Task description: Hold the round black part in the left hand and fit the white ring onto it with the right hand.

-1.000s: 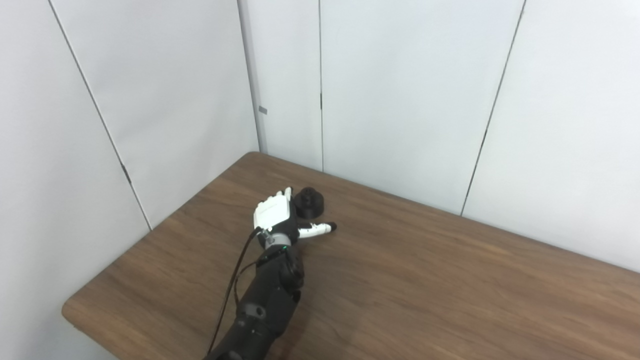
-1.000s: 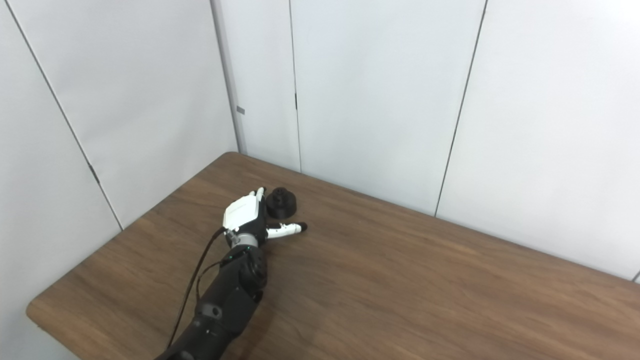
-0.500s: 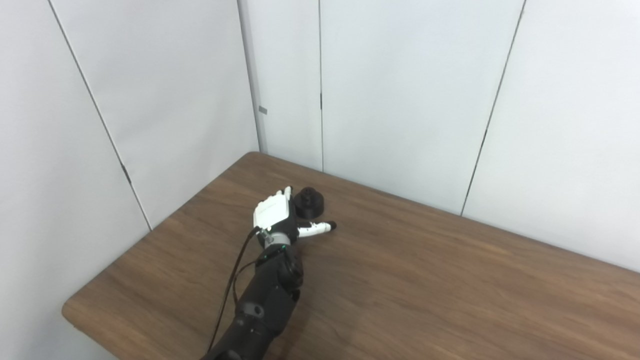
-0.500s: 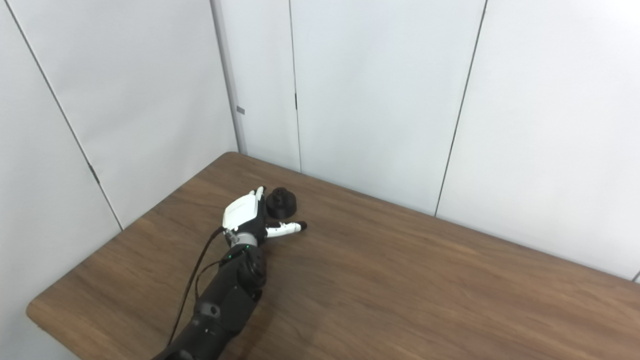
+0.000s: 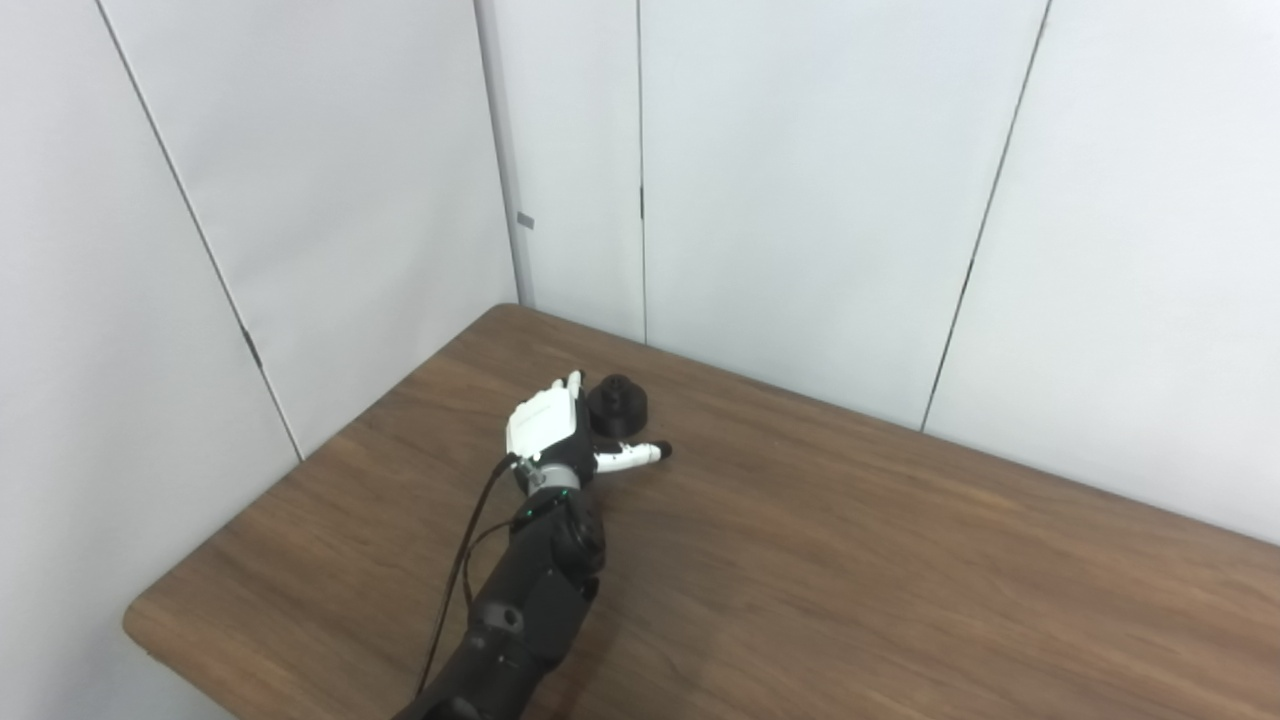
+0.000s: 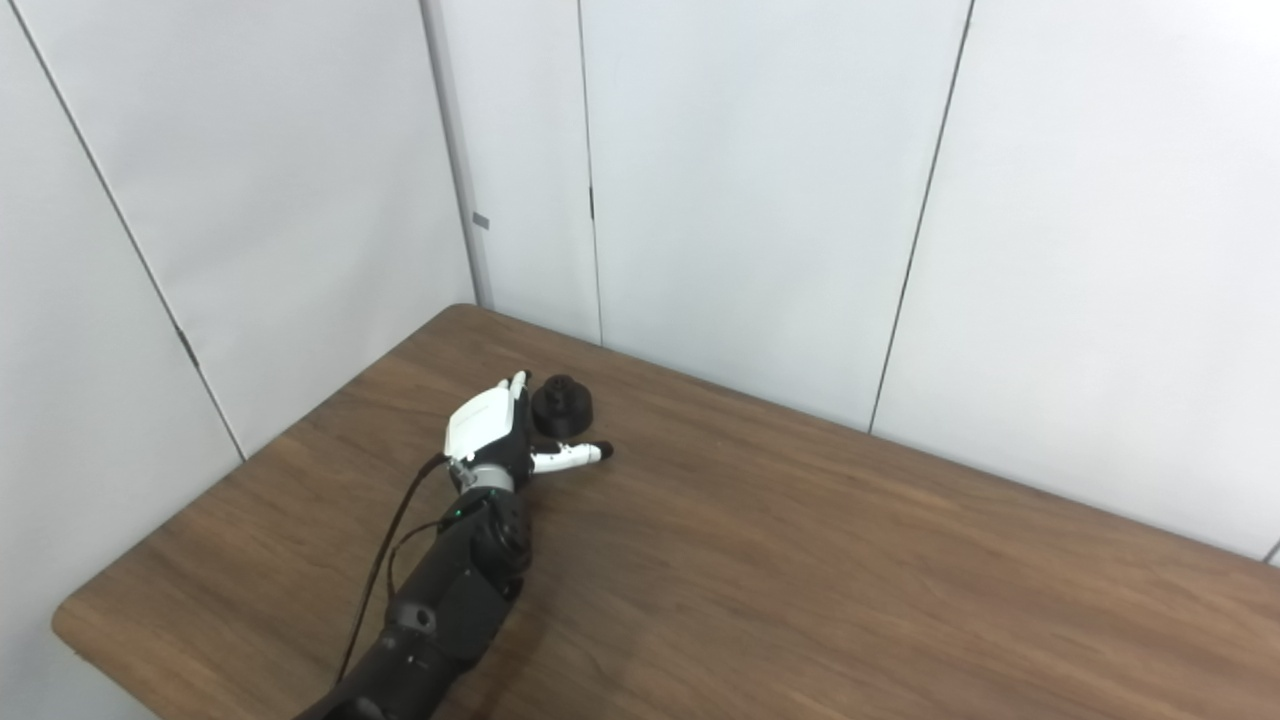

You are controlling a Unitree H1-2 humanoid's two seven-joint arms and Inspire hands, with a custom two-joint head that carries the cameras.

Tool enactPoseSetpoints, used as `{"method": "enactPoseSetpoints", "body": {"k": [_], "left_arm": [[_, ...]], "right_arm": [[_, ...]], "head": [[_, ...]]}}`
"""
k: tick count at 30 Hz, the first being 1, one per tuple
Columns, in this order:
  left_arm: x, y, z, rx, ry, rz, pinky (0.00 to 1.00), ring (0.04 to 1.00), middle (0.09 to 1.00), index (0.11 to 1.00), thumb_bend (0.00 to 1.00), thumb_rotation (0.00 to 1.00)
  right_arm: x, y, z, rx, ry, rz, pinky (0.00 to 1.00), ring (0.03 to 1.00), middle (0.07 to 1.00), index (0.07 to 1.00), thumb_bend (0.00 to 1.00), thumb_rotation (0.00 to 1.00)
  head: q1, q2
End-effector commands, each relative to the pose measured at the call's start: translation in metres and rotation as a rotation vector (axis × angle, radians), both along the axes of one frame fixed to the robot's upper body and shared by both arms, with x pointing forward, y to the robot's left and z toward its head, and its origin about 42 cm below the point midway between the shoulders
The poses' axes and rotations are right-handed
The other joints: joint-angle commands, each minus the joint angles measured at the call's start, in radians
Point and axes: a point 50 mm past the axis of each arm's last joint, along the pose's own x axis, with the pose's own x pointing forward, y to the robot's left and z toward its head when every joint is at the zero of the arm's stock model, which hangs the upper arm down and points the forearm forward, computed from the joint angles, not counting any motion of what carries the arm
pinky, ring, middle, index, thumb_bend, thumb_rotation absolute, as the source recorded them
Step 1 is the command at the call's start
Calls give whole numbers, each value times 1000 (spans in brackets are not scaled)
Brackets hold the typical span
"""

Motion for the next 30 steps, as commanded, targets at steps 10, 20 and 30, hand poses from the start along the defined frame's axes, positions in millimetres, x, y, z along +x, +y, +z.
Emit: {"method": "enactPoseSetpoints", "body": {"k": [10,20,30], "left_arm": [[17,0,20,-26,-51,-5,1000,1000,1000,1000,1000,515],[29,-2,20,-113,-273,45,1000,986,959,530,604,78],[37,-6,13,-154,-376,-4,1000,959,930,475,514,40]], "right_arm": [[-22,7,-21,45,104,-15,992,1000,998,1000,652,720],[-27,7,-20,28,108,-12,982,1000,990,1000,655,724],[-31,12,-18,14,113,-16,965,992,969,1000,640,727]], "head": [[-16,6],[-34,8],[-54,16]]}}
